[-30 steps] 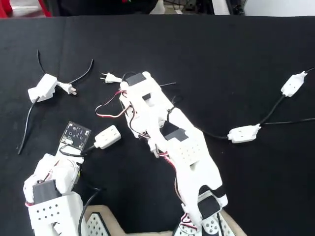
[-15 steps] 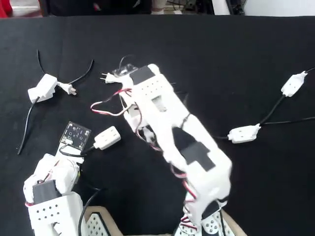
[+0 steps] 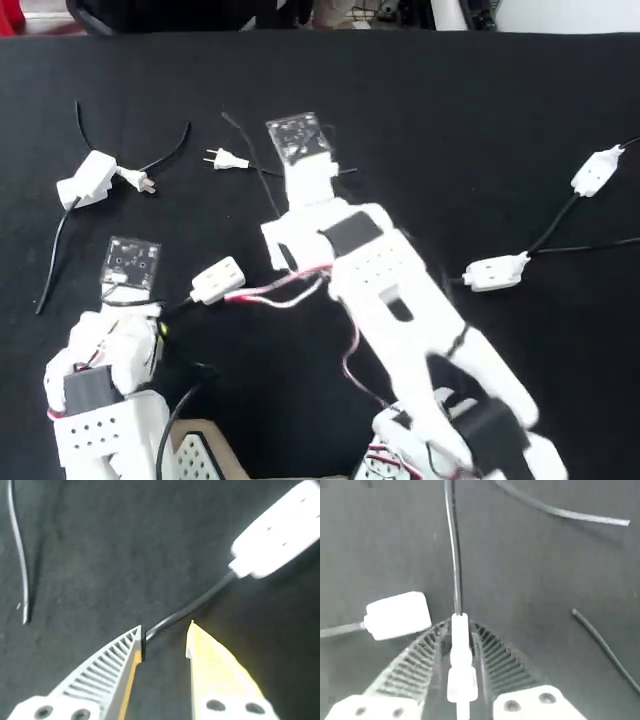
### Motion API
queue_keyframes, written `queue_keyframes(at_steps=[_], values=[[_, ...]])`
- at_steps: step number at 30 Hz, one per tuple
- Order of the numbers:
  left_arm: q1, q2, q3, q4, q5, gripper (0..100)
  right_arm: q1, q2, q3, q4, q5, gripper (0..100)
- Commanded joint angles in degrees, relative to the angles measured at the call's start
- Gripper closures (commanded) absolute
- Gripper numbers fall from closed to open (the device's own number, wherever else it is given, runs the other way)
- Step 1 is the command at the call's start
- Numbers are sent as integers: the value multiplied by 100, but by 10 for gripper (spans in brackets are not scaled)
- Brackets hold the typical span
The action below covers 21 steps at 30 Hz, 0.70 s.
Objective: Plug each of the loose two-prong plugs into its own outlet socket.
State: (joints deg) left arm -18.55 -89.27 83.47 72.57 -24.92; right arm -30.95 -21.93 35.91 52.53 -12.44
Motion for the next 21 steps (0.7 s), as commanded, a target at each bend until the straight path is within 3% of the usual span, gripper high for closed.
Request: queue_keyframes(at_steps=[1, 8, 12, 15, 21], values=[[673, -18, -488, -114, 387, 845, 44, -488, 259, -923, -369, 986], [963, -18, -725, -993, 1371, 841, 62, -848, 1086, -2189, -686, 986], [1262, -18, -769, -1002, 1679, 840, 62, -1508, 1499, -2374, -730, 986], [1560, -18, -787, -1002, 1855, 834, 70, -2202, 2026, -2752, -1275, 986], [1771, -18, -1033, -923, 2409, 728, 53, -3820, 3679, -4545, -1785, 986]])
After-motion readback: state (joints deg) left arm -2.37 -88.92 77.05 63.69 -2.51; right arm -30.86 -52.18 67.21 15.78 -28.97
